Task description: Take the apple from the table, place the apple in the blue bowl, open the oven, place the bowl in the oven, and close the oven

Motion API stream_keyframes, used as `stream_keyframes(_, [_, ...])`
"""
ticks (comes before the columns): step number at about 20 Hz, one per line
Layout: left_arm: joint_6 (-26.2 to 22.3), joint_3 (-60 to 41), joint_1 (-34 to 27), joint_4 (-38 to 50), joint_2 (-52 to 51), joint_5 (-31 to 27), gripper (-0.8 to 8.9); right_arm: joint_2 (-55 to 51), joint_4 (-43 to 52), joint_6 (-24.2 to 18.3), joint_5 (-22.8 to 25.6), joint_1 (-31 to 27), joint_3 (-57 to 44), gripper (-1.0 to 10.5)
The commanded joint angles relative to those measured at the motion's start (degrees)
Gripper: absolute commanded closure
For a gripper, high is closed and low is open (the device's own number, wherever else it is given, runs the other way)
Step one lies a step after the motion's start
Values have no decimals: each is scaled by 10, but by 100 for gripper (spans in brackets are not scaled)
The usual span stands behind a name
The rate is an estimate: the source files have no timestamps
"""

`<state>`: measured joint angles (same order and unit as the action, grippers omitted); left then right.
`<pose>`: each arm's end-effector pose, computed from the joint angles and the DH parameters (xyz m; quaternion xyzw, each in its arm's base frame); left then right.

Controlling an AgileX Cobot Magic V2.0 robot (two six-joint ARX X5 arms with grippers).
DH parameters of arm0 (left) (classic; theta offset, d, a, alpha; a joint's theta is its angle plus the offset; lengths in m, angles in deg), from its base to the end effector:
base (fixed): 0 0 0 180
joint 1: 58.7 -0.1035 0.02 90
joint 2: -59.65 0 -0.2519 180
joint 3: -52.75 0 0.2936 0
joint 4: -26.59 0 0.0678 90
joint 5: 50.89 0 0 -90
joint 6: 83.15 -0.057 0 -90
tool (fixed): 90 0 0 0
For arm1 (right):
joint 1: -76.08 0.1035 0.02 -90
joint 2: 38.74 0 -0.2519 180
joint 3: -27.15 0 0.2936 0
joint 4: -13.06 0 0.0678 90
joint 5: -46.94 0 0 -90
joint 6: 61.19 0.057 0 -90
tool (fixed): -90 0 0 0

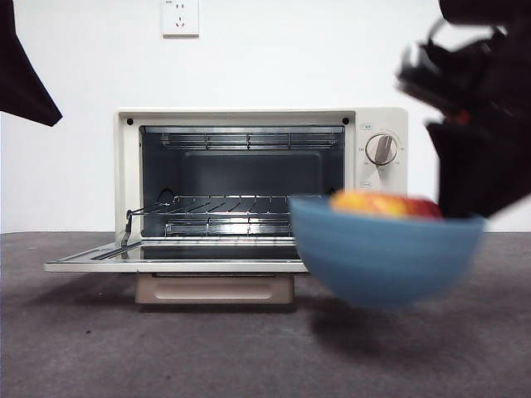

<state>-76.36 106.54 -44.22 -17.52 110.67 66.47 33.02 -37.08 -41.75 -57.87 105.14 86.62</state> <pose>0.2294 -0.0863 0.2353 -0.0913 0.3699 -0.3127 0.8701 0.2420 0.1511 0.1713 0.0706 0.5608 0.2281 0.7928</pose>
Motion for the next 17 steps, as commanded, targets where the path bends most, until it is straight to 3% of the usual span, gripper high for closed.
stream_keyframes(1, [-1, 3, 1, 7, 4, 3, 806, 4, 8, 34, 0, 8, 40, 944])
stream_keyframes(6, [-2, 3, 2, 9, 4, 3, 806, 53, 8, 66, 45, 12, 127, 944])
stream_keyframes(17, [-1, 2, 10, 11, 4, 3, 806, 286, 6, 131, 79, 12, 379, 944])
